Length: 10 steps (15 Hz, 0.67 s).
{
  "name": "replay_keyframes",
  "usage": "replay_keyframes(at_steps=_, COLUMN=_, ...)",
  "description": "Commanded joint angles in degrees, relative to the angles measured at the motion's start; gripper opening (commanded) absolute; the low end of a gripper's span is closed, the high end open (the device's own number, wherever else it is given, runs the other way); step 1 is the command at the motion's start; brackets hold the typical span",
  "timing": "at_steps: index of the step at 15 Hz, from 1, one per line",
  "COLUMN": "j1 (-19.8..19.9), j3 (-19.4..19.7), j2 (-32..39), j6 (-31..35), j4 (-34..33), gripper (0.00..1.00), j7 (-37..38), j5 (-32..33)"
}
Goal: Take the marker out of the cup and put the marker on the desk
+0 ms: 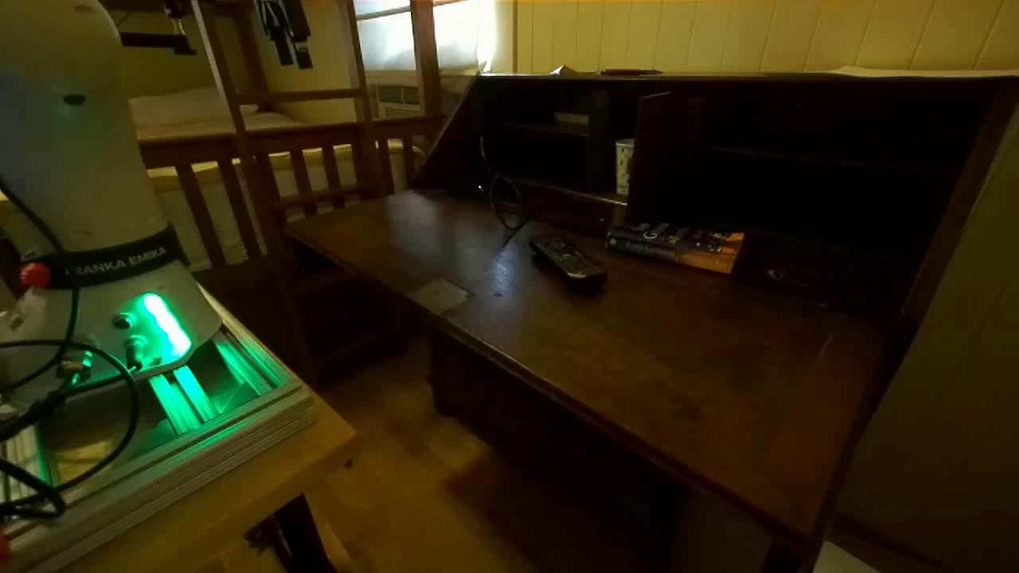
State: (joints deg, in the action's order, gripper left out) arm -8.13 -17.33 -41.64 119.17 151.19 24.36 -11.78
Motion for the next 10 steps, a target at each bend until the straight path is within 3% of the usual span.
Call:
replay_keyframes(at_steps=1, j1=-0.19, j3=0.21, j2=0.04, j6=-0.13, j4=-0.1, gripper=1.0, j7=0.11, j5=0.19)
replay_keyframes(at_steps=7, j1=3.84, j3=0.76, j2=0.72, j6=5.34, j4=-0.97, gripper=1.0, j7=1.89, j5=1.92)
replay_keyframes(at_steps=10, j1=3.35, j3=1.25, j2=0.23, j6=5.01, j4=-0.37, gripper=1.0, j7=0.68, j5=1.1)
